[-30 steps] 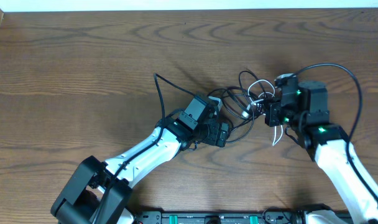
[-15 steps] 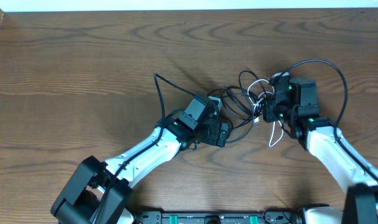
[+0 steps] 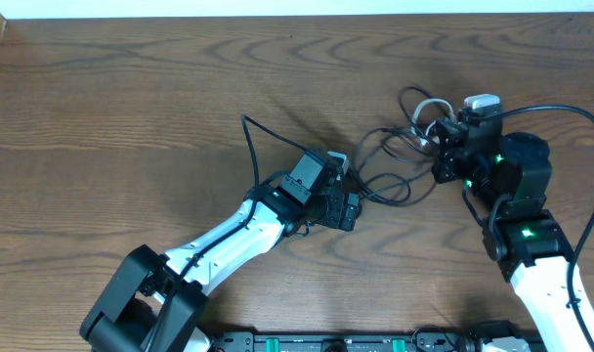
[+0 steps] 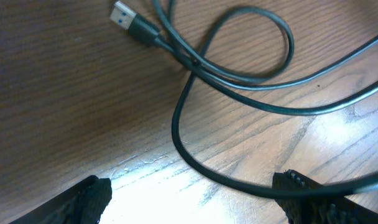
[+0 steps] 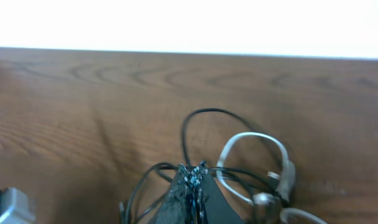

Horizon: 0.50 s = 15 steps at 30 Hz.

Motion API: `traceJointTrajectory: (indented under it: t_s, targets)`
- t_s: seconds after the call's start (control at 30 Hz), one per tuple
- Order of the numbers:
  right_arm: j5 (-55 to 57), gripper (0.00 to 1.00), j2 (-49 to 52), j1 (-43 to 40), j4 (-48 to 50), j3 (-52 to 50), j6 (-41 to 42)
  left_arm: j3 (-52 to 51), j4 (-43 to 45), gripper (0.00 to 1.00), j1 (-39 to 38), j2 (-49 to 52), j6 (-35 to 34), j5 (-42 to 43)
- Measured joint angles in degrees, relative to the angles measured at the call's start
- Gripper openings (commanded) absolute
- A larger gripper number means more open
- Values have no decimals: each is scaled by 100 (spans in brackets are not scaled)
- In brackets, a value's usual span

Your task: Untangle cables

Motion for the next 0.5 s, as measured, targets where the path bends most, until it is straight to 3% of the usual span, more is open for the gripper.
traceJointTrajectory:
  t_s: [0.5]
  targets:
    - [151, 1, 1941, 0, 428, -2, -448, 0, 0, 89, 0, 0, 0, 2]
